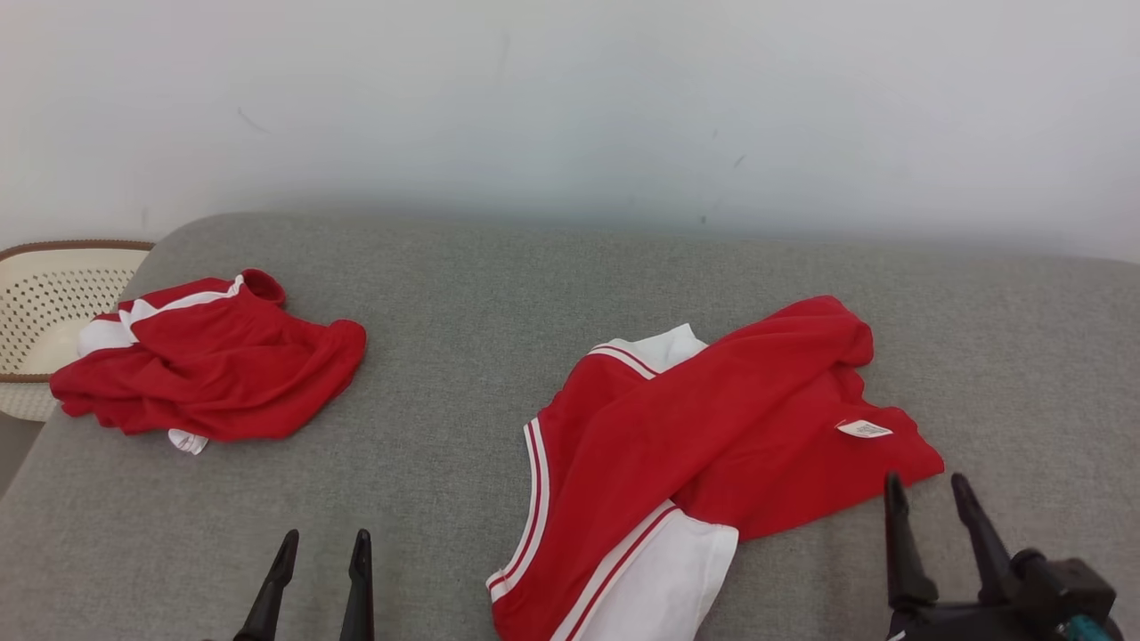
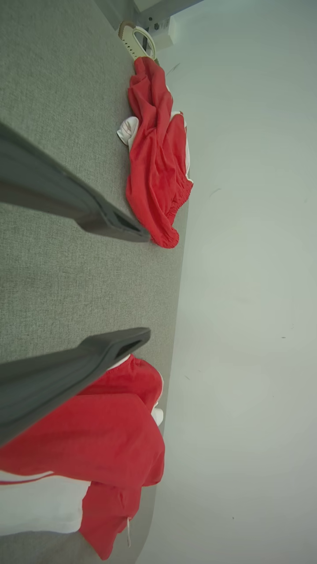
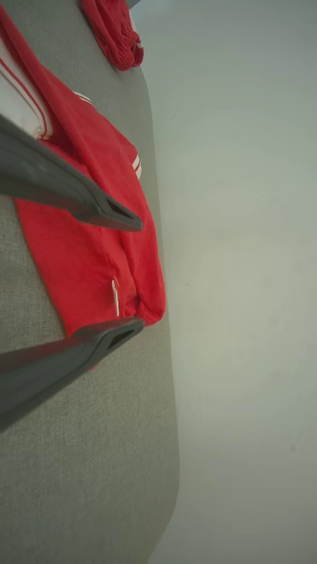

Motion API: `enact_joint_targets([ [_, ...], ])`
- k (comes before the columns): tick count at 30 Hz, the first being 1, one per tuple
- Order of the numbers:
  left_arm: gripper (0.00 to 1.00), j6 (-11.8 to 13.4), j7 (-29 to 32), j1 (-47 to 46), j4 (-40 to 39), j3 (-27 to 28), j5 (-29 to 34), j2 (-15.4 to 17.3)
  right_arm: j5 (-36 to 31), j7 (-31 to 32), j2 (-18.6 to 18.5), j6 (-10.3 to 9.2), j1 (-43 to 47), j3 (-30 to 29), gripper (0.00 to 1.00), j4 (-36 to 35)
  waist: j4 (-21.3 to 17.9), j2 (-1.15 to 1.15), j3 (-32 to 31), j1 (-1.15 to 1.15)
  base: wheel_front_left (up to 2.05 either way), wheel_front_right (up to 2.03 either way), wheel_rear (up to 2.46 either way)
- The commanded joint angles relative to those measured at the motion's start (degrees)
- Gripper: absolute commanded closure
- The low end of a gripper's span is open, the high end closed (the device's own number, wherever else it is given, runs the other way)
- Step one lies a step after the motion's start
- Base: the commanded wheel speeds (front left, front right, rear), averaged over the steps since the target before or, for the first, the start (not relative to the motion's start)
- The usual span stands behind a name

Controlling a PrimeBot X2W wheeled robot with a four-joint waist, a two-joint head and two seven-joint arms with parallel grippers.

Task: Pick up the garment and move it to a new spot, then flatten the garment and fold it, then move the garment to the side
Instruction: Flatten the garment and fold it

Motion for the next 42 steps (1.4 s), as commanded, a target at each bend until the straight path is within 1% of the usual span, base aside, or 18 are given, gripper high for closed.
enact_joint_targets([
  [1,0.00,-0.25,-0.31,1.12,-0.03,-0.23,0.09,-0.03,-0.77,-0.08,0.69,0.03,1.39,0.42,0.00,-0.01,-0.33,0.00,0.03,0.01,0.00,0.00,0.00],
  [4,0.00,-0.66,-0.31,1.20,0.80,-0.81,-0.24,-0.01,-1.21,-0.07,1.41,0.03,1.42,1.15,0.00,0.20,-0.91,0.00,0.19,0.01,0.00,0.00,0.00],
  [7,0.00,-1.98,-0.31,0.56,2.59,-1.91,-1.12,-0.01,-1.30,-0.08,1.69,0.03,0.59,1.69,0.00,0.37,-1.37,0.00,0.47,0.01,0.00,0.00,0.00],
  [12,0.00,-3.81,-0.30,-0.92,8.07,-7.10,-3.72,0.01,-1.20,-0.05,1.57,0.03,-0.17,2.35,0.00,1.09,-1.91,0.00,1.29,0.01,0.00,0.00,0.00],
  [15,0.00,-4.22,-0.31,-2.43,11.77,-9.99,-5.22,0.00,-1.17,-0.03,1.58,0.03,-1.24,3.16,0.00,1.39,-2.76,0.00,1.96,0.01,0.00,0.00,0.00],
  [21,0.00,-3.72,-0.30,-5.23,16.32,-13.16,-7.31,0.02,-1.11,-0.03,1.64,0.03,-2.09,3.65,0.00,2.32,-4.87,0.00,3.27,0.01,0.00,0.00,0.00],
  [25,0.00,-3.68,-0.29,-6.84,19.98,-13.89,-9.76,0.02,-1.06,-0.04,1.75,0.02,-3.02,4.06,0.00,2.79,-6.36,0.00,4.12,0.01,0.00,0.00,0.00],
  [30,0.00,-3.54,-0.30,-8.83,23.58,-14.12,-10.63,0.02,-0.87,-0.05,1.74,0.03,-3.50,4.29,0.00,3.02,-7.82,0.00,4.88,0.01,0.00,0.00,0.00],
  [33,0.00,-3.97,-0.30,-9.97,25.73,-14.98,-11.59,0.02,-0.87,-0.06,1.61,0.03,-4.07,4.16,0.00,3.08,-8.64,0.00,5.33,0.01,0.00,0.00,0.00],
  [34,0.40,-3.93,-0.30,-10.39,26.30,-15.26,-11.90,0.02,-0.84,-0.06,1.61,0.03,-4.21,4.16,0.00,3.08,-8.88,0.00,5.43,0.01,0.00,0.00,0.00],
  [36,1.00,-4.22,-0.30,-11.17,26.93,-15.90,-12.40,0.02,-0.77,-0.07,1.54,0.03,-4.29,4.05,0.00,3.10,-9.13,0.00,5.57,0.01,0.00,0.00,0.00],
  [38,1.00,-4.22,-0.30,-11.86,27.28,-16.03,-12.28,0.02,-0.77,-0.07,1.47,0.03,-4.27,4.00,0.00,3.08,-9.28,0.00,5.64,0.01,0.00,0.00,0.00],
  [42,1.00,-3.86,-0.30,-13.67,25.71,-13.92,-10.16,0.28,-0.95,-0.07,1.57,0.03,-4.09,3.82,0.00,2.84,-9.09,0.00,5.58,0.01,0.00,0.00,0.00],
])
